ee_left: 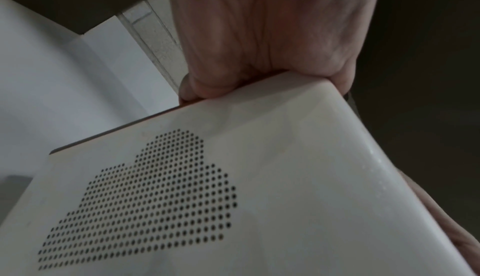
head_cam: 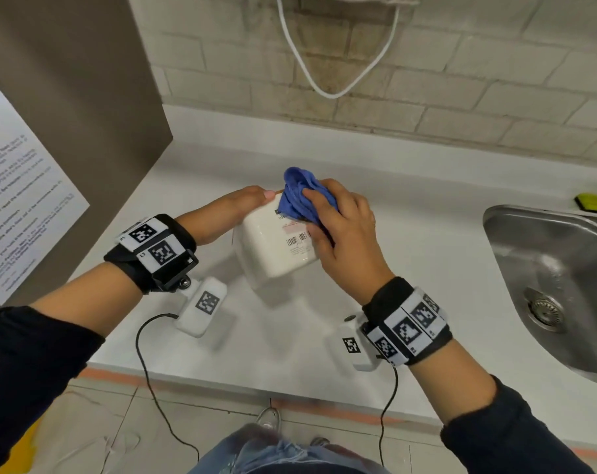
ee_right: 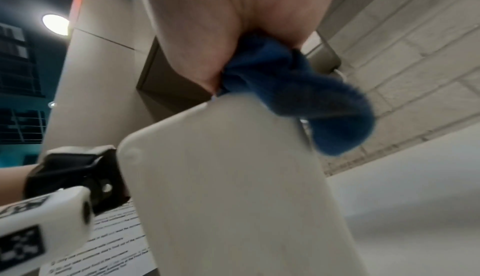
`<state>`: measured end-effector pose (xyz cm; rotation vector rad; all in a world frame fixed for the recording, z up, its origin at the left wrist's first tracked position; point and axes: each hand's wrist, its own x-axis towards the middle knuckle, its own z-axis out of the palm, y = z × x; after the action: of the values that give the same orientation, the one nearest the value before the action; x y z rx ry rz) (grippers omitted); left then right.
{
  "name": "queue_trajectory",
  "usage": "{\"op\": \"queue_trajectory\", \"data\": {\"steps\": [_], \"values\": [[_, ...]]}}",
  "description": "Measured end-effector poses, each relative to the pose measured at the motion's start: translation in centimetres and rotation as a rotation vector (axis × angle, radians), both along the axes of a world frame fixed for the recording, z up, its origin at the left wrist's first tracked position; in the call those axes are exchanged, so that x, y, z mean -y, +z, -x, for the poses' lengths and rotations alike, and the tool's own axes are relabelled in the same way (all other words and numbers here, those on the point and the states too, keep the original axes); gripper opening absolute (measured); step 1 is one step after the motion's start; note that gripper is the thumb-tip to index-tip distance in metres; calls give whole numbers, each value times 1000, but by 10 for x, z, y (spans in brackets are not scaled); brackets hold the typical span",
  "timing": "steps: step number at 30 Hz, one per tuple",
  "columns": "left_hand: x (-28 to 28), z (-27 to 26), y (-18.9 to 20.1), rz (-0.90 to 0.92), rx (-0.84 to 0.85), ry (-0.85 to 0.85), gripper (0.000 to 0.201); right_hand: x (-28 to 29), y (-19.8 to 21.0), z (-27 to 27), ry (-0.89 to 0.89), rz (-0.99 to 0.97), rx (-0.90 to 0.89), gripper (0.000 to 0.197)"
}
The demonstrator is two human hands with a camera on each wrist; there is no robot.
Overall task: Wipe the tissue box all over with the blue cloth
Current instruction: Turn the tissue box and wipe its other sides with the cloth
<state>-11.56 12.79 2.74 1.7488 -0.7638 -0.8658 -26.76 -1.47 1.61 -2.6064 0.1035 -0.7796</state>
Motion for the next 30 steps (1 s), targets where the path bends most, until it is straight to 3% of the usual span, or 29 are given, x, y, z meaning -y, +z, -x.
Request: {"op": "queue_trajectory", "data": {"steps": [4, 8, 16, 21, 25, 28, 30], "values": [[-2, -3, -3, 10, -27, 32, 38, 8, -1, 0, 146, -29, -3, 38], [-2, -5, -1, 19, -33, 55, 21, 13, 1, 10, 293, 0, -81, 38], [-3, -1, 3, 2, -12, -1, 32, 16, 2, 28, 483, -39, -118, 36], [-2, 1, 5, -5, 16, 10, 44, -12, 11, 16, 684, 45, -171, 41], [-5, -1, 8, -32, 50, -11, 58, 0, 12, 19, 640, 96, -218, 35], [-5, -4, 8, -53, 72, -4, 47, 30, 7, 31, 491, 110, -202, 36], [-7, -5, 7, -61, 70, 6, 55, 48, 3, 38, 374, 93, -196, 39]]}}
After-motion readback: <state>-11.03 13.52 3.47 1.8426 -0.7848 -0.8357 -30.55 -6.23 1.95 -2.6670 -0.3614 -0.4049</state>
